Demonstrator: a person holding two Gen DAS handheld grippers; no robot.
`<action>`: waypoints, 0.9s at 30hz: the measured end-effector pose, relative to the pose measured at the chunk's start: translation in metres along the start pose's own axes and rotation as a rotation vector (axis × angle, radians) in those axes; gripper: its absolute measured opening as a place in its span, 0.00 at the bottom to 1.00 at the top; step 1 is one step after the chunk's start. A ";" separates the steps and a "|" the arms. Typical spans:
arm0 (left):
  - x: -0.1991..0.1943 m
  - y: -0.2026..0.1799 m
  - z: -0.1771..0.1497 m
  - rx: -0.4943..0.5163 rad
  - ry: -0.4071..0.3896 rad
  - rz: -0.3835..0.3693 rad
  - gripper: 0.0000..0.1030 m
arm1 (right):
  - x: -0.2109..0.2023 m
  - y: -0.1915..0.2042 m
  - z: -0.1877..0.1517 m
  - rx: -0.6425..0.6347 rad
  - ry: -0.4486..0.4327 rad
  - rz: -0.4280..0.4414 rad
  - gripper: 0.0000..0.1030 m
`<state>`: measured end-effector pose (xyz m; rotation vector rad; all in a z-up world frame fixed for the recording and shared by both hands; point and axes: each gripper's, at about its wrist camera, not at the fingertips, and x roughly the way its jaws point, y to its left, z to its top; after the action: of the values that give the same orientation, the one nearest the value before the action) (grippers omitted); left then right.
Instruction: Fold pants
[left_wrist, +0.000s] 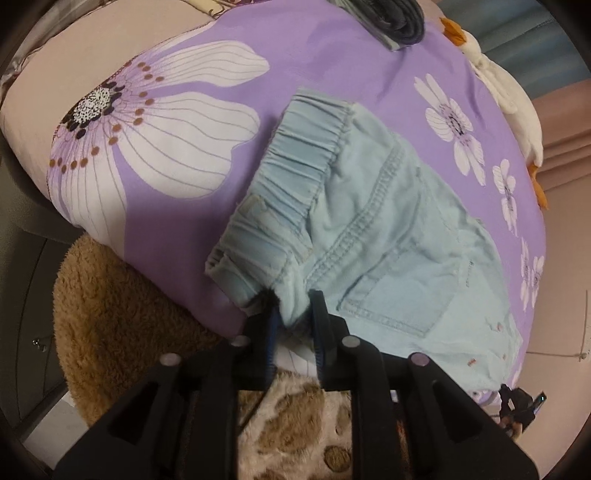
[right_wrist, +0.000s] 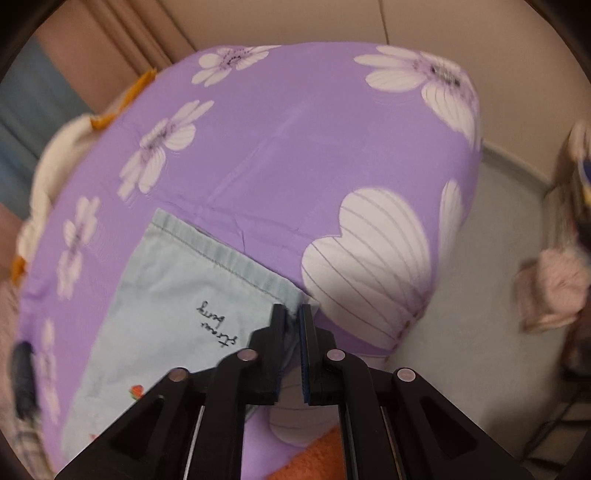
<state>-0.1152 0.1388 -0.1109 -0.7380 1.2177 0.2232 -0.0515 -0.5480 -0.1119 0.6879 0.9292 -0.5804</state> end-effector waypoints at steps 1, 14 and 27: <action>-0.006 0.001 0.000 -0.007 0.004 -0.004 0.35 | -0.006 0.007 0.001 -0.031 -0.003 -0.029 0.09; -0.035 -0.008 0.058 0.047 -0.177 -0.138 0.72 | -0.052 0.270 -0.103 -0.725 0.216 0.510 0.38; -0.014 0.012 0.046 0.069 -0.126 -0.070 0.31 | -0.004 0.385 -0.222 -0.979 0.530 0.533 0.38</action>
<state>-0.0914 0.1793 -0.0957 -0.6951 1.0734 0.1662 0.1049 -0.1323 -0.0948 0.1529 1.2970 0.5605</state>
